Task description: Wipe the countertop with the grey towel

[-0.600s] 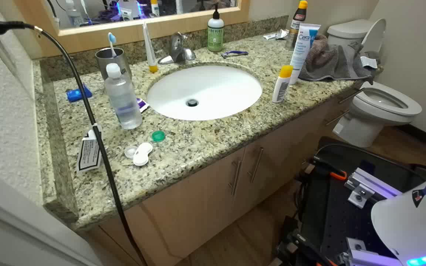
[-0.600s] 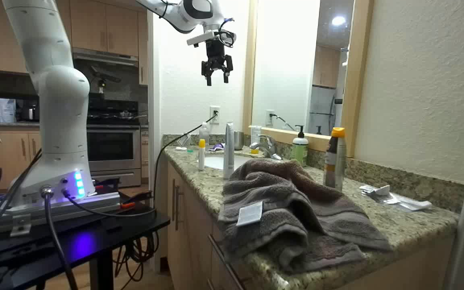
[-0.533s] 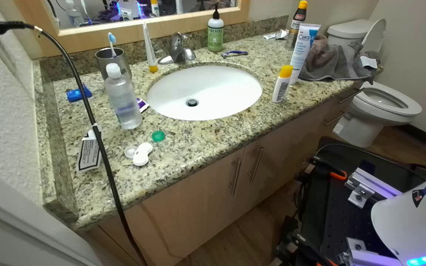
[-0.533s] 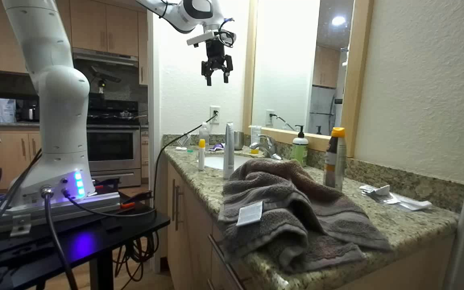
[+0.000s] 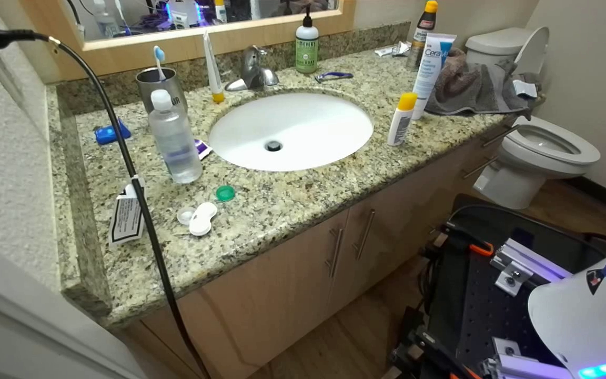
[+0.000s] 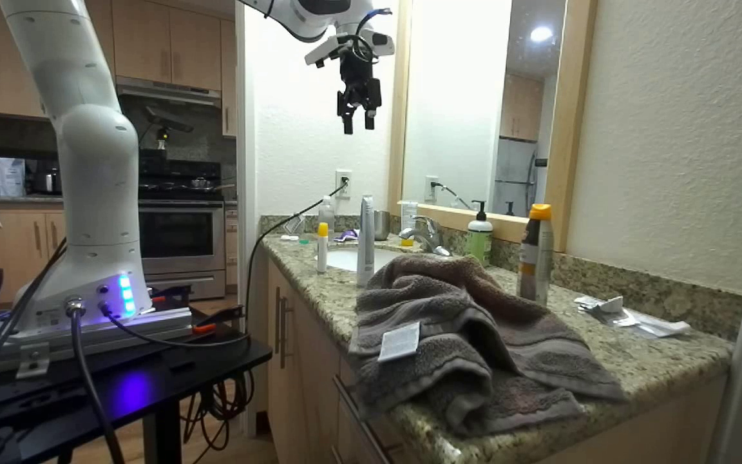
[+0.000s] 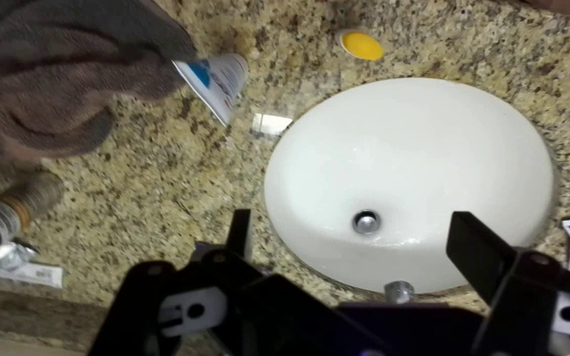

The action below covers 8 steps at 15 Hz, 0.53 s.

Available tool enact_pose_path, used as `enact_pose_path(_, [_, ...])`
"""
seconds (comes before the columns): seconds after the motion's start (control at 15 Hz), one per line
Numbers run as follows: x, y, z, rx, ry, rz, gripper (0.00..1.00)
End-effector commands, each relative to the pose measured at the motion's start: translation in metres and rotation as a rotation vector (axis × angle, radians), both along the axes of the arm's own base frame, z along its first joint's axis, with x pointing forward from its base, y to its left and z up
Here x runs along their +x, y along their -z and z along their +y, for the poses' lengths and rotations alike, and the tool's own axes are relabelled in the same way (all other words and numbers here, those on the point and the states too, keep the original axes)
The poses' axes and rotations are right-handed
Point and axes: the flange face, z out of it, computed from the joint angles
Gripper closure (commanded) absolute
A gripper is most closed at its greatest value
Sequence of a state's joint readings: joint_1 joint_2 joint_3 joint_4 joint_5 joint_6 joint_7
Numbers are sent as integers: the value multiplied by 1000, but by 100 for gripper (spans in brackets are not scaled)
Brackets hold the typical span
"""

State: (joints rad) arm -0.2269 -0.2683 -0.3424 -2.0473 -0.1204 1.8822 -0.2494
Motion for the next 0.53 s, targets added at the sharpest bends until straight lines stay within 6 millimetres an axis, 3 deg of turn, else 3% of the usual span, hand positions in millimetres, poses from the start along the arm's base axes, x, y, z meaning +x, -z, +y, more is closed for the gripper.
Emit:
enact_pose_path(0.0, [-77, 33, -47, 83, 188, -13, 0])
enact_pose_path(0.13, [-120, 67, -68, 132, 301, 2, 0])
enact_pose_path(0.33, [-179, 111, -82, 206, 472, 21, 0])
enact_pose_path(0.4, [-188, 117, -82, 241, 523, 16, 0])
enact_pose_path(0.47, [-172, 103, -90, 204, 445, 46, 0])
